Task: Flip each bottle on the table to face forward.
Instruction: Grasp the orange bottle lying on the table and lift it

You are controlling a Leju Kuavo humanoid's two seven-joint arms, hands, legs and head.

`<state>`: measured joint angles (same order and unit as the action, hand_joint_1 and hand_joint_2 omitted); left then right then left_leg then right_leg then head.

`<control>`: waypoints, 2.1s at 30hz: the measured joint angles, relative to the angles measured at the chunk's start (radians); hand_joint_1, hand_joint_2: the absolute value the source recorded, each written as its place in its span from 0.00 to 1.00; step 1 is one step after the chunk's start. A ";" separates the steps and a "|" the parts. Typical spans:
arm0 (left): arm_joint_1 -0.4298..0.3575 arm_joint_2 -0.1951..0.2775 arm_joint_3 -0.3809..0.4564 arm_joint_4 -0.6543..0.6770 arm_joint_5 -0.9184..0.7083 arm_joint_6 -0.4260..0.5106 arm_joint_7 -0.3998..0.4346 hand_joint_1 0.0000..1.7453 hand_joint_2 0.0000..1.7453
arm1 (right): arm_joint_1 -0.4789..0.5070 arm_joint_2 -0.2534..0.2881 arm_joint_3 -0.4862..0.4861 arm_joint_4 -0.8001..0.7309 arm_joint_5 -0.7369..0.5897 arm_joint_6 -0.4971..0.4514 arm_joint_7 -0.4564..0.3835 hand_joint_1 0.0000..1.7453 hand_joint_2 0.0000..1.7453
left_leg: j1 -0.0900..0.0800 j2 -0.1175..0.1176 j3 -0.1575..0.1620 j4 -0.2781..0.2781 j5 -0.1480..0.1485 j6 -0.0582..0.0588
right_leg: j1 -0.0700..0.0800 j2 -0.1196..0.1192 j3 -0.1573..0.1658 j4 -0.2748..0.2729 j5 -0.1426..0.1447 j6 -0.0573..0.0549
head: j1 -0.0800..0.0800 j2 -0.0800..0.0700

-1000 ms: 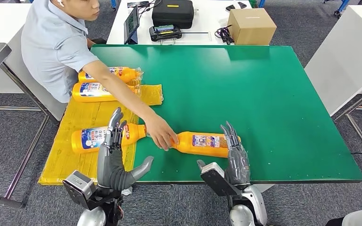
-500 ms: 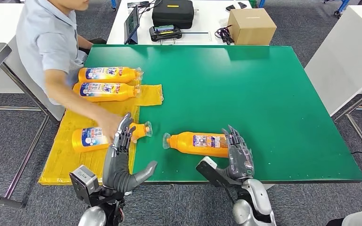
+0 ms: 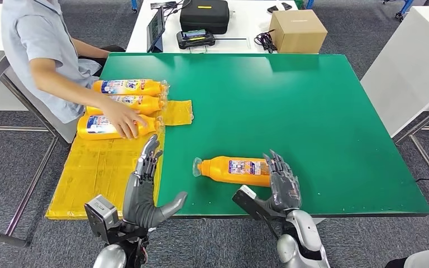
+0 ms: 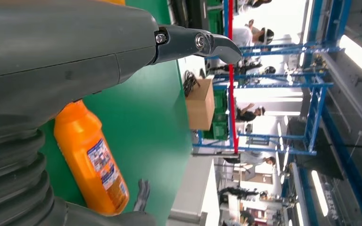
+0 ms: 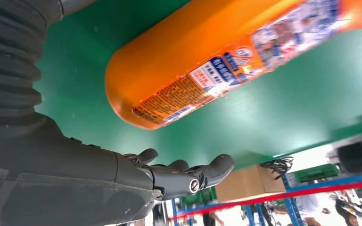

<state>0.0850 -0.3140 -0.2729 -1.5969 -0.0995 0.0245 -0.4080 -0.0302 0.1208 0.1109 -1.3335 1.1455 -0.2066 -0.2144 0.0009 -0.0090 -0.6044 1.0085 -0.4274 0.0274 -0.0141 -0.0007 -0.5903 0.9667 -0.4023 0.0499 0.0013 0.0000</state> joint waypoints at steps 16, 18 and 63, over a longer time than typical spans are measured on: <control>-0.051 0.000 -0.032 0.069 0.006 0.005 0.043 0.00 1.00 | -0.215 -0.023 0.066 0.327 0.151 -0.033 0.061 0.00 1.00 | 0.000 0.000 0.000 0.000 0.001 0.001 | 0.000 0.000 0.000 0.000 0.001 0.000 | 0.000 0.000; -0.059 0.000 -0.035 0.084 0.013 0.004 0.046 0.00 1.00 | -0.241 -0.022 0.077 0.366 0.172 -0.046 0.071 0.00 1.00 | 0.000 0.000 0.000 0.000 0.001 0.001 | 0.000 0.000 0.000 0.000 0.001 0.000 | 0.000 0.000; -0.054 0.000 -0.032 0.083 0.002 0.016 0.084 0.00 1.00 | -0.337 -0.001 0.190 0.494 0.305 0.092 0.301 1.00 1.00 | 0.000 0.000 0.003 0.000 0.001 0.001 | 0.000 0.000 0.002 0.000 0.001 0.000 | 0.000 0.000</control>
<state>0.0312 -0.3140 -0.3052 -1.5142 -0.0975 0.0402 -0.3240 -0.3668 0.1201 0.3005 -0.8392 1.4508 -0.1148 0.0869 0.0010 -0.0090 -0.6018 1.0088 -0.4260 0.0282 -0.0140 -0.0007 -0.5881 0.9668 -0.4016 0.0503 0.0012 0.0000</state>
